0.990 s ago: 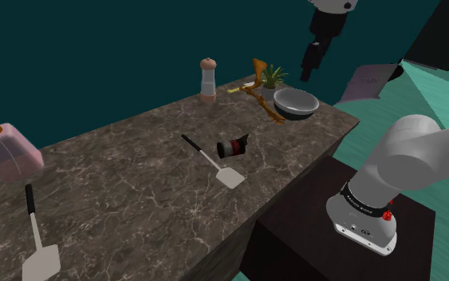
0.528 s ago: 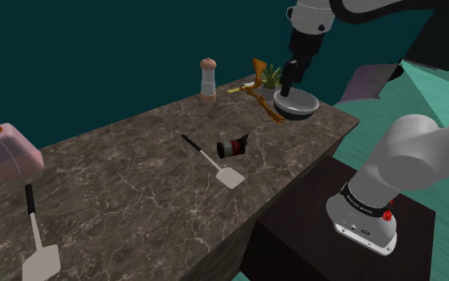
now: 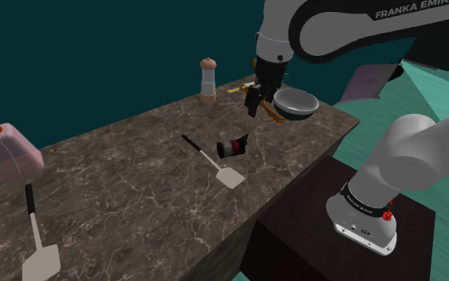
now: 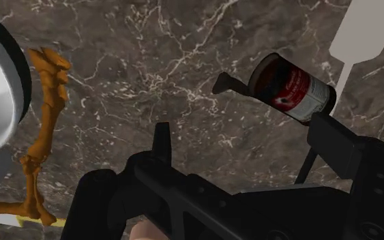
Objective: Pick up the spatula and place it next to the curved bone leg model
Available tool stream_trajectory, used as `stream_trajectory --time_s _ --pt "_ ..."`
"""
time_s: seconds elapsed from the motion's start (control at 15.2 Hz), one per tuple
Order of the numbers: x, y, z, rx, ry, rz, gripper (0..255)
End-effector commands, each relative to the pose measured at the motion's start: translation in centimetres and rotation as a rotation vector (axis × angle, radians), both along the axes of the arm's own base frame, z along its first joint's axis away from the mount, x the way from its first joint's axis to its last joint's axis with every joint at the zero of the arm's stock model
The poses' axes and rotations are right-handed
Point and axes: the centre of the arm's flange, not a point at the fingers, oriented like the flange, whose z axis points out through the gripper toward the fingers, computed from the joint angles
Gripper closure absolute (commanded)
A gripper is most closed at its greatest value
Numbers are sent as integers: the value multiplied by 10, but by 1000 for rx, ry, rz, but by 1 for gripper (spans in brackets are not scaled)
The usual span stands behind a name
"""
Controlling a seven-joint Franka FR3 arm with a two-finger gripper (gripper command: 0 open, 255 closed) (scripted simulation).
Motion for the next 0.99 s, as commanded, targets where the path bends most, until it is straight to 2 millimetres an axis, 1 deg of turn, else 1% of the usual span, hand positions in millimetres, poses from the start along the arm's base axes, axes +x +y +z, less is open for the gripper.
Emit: stream_trajectory --time_s 0.0,0.46,0.92 --pt "8 18 -14 5 -12 -14 0" --pt "47 83 -62 16 -45 -59 0" --pt "91 147 -108 27 -78 -104 0"
